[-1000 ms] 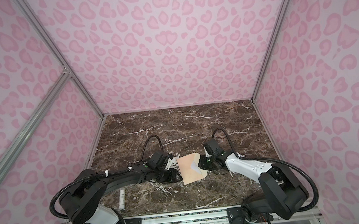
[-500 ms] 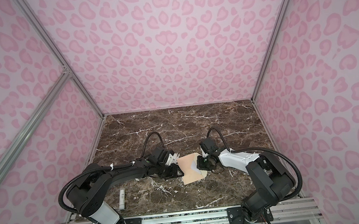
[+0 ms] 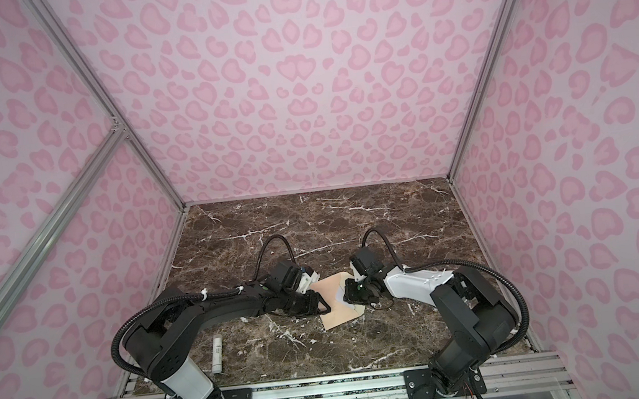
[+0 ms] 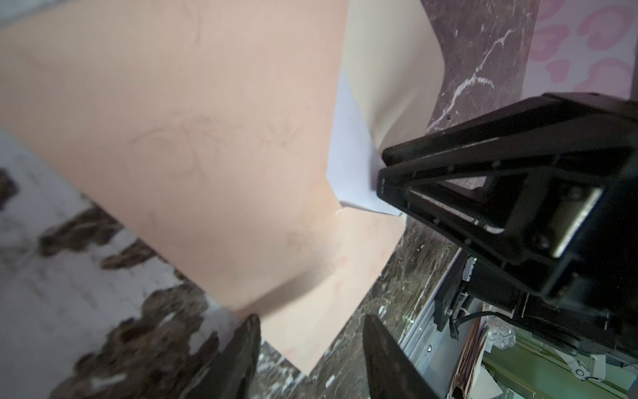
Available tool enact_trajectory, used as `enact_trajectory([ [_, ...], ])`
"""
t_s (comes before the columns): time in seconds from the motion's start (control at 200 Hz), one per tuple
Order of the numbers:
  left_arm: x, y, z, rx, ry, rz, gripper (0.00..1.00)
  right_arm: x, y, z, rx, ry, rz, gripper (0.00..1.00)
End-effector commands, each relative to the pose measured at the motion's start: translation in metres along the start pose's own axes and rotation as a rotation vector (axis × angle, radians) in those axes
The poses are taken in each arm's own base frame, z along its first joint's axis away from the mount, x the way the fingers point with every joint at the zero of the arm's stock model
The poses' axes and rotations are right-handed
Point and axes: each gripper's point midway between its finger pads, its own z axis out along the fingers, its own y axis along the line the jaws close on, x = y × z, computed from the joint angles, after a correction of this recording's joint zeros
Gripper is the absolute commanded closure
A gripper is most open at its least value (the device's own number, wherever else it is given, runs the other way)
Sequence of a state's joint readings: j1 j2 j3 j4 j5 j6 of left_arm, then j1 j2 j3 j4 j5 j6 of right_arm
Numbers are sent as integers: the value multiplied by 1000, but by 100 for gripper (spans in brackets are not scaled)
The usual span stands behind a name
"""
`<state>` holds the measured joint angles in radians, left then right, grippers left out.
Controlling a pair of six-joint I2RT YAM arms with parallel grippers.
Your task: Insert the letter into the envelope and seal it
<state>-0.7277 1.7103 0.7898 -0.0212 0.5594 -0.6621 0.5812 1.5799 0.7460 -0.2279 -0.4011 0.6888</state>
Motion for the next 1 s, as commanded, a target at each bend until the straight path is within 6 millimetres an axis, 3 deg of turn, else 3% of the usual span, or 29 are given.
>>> enact_trajectory([
  [0.0,9,18,3,-67,20,-32,48,8,0,4,-6,28,15,73],
  [0.605,8,19,2,-79,18,-30,48,12,9,6,26,41,-28,71],
  [0.995,2,10,-13,-100,-8,2,46,-7,17,-25,73,-41,-76,58],
])
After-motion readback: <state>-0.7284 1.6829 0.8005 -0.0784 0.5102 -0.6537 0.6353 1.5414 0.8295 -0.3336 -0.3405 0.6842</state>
